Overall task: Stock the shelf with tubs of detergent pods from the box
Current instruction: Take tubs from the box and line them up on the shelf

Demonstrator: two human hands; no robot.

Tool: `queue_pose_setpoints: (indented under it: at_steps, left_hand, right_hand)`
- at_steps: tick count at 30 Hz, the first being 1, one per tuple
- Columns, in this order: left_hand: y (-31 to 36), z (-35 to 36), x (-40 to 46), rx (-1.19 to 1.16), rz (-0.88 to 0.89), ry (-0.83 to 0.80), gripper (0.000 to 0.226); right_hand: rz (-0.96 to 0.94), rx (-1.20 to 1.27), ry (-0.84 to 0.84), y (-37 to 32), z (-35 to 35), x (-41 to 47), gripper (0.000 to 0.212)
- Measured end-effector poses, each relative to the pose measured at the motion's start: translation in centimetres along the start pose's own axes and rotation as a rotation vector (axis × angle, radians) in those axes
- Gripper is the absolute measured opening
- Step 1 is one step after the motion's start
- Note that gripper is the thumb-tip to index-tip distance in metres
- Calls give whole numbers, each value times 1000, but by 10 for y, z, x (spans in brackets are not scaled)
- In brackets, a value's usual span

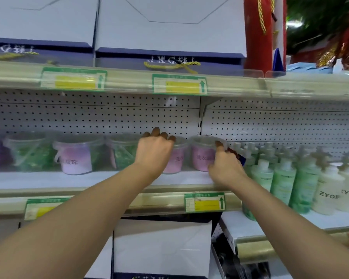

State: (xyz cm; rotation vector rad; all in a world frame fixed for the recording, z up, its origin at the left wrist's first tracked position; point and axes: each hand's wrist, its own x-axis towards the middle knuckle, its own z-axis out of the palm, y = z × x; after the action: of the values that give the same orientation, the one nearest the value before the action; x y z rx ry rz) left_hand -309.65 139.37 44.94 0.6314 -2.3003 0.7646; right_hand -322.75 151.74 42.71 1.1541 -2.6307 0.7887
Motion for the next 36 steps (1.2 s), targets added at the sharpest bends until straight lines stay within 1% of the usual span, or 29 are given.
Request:
queue_pose_setpoints:
  at_steps: [2, 4, 5, 8, 10, 12, 15, 20, 22, 24, 27, 32, 36]
  left_hand:
    - [1, -3, -1, 10, -8, -61, 39]
    - [1, 6, -4, -35, -42, -164, 48]
    - [-1, 7, -7, -62, -66, -226, 55]
    - [-3, 5, -21, -134, -90, -286, 74]
    - [-4, -2, -35, -141, -82, -291, 77]
    - [-8, -10, -51, -131, -81, -278, 73]
    - [-16, -27, -78, -152, -129, -321, 66]
    - [-32, -58, -135, -162, -155, -262, 55]
    - [-37, -69, -161, -180, -179, -300, 52]
    - [-40, -77, -188, -181, -203, -372, 48]
    - [-46, -80, -231, -254, -262, -479, 47]
    - [-58, -62, -310, -345, -255, -643, 42]
    - [-61, -42, -383, -429, -275, -772, 39]
  right_hand:
    - [-26, -20, -56, 0, -1, -2, 77]
    - [-42, -27, -69, 2, -4, -6, 78]
    - [-46, -29, -68, 3, -5, -9, 77]
    - [-78, -40, -47, -1, -8, -22, 68]
    - [-127, -48, -35, -7, -9, -35, 63]
    - [-199, -63, -23, -15, -8, -51, 63]
    - [-297, -70, -14, -30, -5, -74, 65]
    - [-456, -77, 16, -54, 5, -119, 54]
    - [-500, -61, -6, -62, 14, -141, 52]
    - [-536, -82, -58, -69, 27, -164, 51]
    - [-537, -108, -176, -78, 54, -196, 51]
    - [-475, -95, -347, -93, 110, -257, 49]
    - [-389, -129, -471, -96, 162, -308, 43]
